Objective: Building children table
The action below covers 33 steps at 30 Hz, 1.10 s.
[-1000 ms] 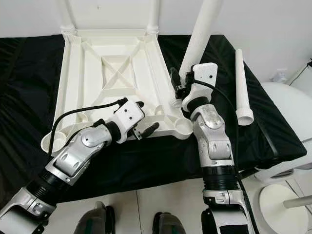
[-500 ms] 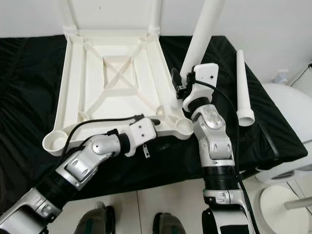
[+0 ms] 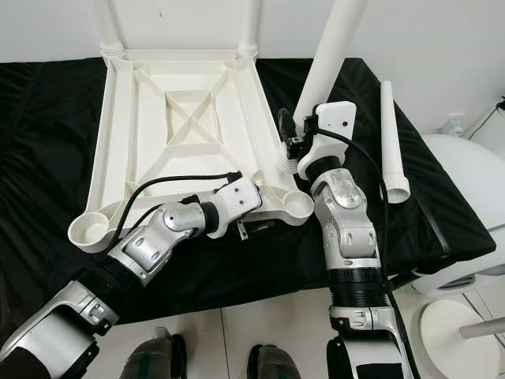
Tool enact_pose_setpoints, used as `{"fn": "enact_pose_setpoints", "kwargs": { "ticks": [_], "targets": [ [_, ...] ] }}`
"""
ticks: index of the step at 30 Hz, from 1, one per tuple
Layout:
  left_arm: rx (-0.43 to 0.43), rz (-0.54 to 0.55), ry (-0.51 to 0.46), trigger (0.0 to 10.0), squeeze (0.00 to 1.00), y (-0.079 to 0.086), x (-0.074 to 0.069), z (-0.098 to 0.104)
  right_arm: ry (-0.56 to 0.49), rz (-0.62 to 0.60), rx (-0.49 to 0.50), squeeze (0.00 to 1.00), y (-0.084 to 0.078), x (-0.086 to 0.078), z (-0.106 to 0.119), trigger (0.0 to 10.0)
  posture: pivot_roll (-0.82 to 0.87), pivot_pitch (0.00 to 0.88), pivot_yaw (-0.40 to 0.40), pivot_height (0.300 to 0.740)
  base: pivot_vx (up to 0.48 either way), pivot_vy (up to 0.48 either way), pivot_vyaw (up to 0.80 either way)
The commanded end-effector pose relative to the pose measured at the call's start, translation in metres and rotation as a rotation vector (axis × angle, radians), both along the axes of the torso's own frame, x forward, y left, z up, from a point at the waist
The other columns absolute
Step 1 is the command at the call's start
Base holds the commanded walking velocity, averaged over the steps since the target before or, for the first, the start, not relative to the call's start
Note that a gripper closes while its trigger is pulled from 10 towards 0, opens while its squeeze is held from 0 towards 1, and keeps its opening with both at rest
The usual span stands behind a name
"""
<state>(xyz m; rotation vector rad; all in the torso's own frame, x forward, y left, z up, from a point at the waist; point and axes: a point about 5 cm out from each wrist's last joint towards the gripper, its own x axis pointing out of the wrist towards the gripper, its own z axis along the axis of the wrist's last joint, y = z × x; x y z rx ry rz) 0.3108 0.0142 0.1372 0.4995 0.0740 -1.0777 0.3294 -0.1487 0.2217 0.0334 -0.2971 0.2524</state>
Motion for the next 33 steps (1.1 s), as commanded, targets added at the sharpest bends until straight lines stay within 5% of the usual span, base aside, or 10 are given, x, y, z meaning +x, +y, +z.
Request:
{"fn": "enact_pose_setpoints", "kwargs": {
  "ticks": [1,30,31,32,33],
  "targets": [
    [0.031,0.056,0.085,10.0,0.0,0.009,0.003,-0.014,-0.02,-0.004,-0.001,0.0,-0.002,0.0,0.003,10.0,0.02,0.086,-0.045,0.74,0.0,0.0,0.0],
    [0.218,-0.148,0.207,10.0,0.0,0.001,-0.018,-0.009,-0.021,-0.009,0.004,0.0,0.0,-0.001,0.003,10.0,0.02,0.088,-0.033,0.74,0.0,0.0,0.0],
    [0.237,-0.147,0.21,9.8,0.0,0.002,-0.018,-0.011,-0.02,-0.005,0.003,0.0,0.0,-0.002,0.002,10.0,0.02,0.088,-0.032,0.74,0.0,0.0,0.0],
    [0.254,-0.146,0.219,7.0,0.0,0.003,-0.018,-0.012,-0.019,-0.001,0.001,0.0,0.001,-0.003,0.001,10.0,0.02,0.089,-0.03,0.74,0.0,0.0,0.0],
    [0.254,-0.146,0.219,7.0,0.0,0.003,-0.018,-0.012,-0.019,-0.001,0.001,0.0,0.001,-0.003,0.001,10.0,0.02,0.089,-0.03,0.74,0.0,0.0,0.0]
  ]
}}
